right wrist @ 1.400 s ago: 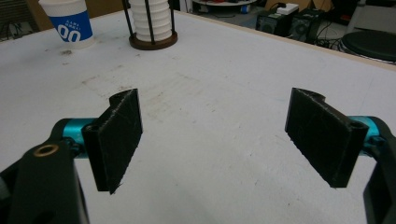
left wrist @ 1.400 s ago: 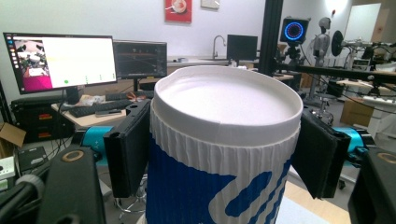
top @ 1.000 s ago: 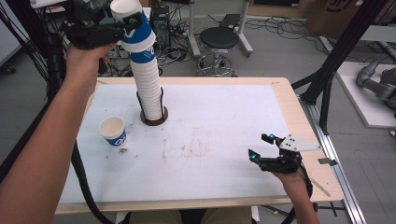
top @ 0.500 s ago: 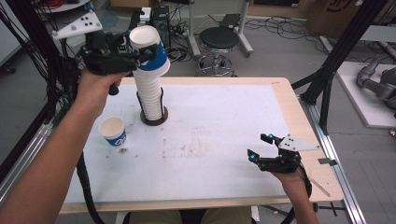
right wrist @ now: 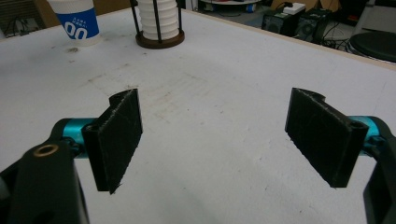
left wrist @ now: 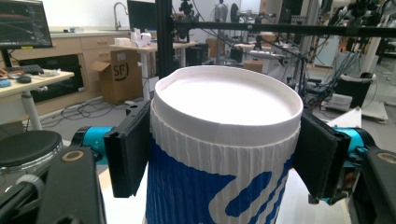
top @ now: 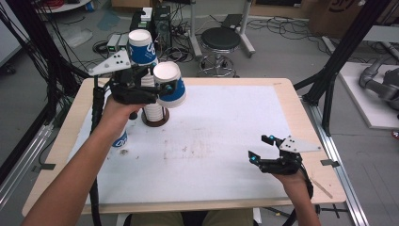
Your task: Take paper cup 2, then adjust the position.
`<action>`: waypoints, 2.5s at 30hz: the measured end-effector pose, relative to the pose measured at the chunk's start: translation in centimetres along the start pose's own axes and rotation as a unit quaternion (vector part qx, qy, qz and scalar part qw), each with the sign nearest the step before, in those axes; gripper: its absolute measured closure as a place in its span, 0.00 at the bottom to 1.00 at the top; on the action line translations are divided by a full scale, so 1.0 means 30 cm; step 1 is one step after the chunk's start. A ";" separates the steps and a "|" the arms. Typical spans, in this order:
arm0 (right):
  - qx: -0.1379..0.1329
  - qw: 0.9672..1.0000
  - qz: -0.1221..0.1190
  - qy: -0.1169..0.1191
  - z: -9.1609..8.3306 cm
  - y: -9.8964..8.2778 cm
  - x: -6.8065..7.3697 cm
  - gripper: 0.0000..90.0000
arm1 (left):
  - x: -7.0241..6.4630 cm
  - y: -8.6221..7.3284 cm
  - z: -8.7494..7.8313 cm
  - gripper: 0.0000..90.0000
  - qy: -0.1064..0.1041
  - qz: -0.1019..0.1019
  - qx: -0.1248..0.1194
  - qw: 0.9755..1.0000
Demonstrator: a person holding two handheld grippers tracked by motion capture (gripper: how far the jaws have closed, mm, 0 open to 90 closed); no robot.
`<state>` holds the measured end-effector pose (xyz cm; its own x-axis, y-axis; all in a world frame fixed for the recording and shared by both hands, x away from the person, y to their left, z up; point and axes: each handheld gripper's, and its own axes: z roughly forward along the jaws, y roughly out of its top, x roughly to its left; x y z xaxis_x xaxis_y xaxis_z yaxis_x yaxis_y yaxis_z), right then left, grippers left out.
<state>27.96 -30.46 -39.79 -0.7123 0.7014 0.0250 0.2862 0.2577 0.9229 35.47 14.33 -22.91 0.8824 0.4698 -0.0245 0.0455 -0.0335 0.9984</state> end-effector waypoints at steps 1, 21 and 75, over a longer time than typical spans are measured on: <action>-0.001 1.000 0.000 0.002 0.001 0.000 0.001 0.21 | -0.003 -0.013 0.003 0.31 -0.003 -0.002 -0.001 1.000; -0.002 1.000 0.005 0.004 0.002 -0.005 0.006 0.21 | -0.060 -0.232 0.059 0.31 -0.053 -0.018 0.023 0.998; -0.004 0.989 -0.031 0.143 0.126 0.067 0.139 0.21 | -0.181 -0.425 0.132 0.31 -0.115 -0.031 0.043 0.992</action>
<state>27.97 -24.50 -39.29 -0.8803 0.4683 0.0754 0.2329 0.2883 0.9288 31.95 8.71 -35.70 0.9597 0.2602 -0.1064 0.1338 -0.0898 0.9869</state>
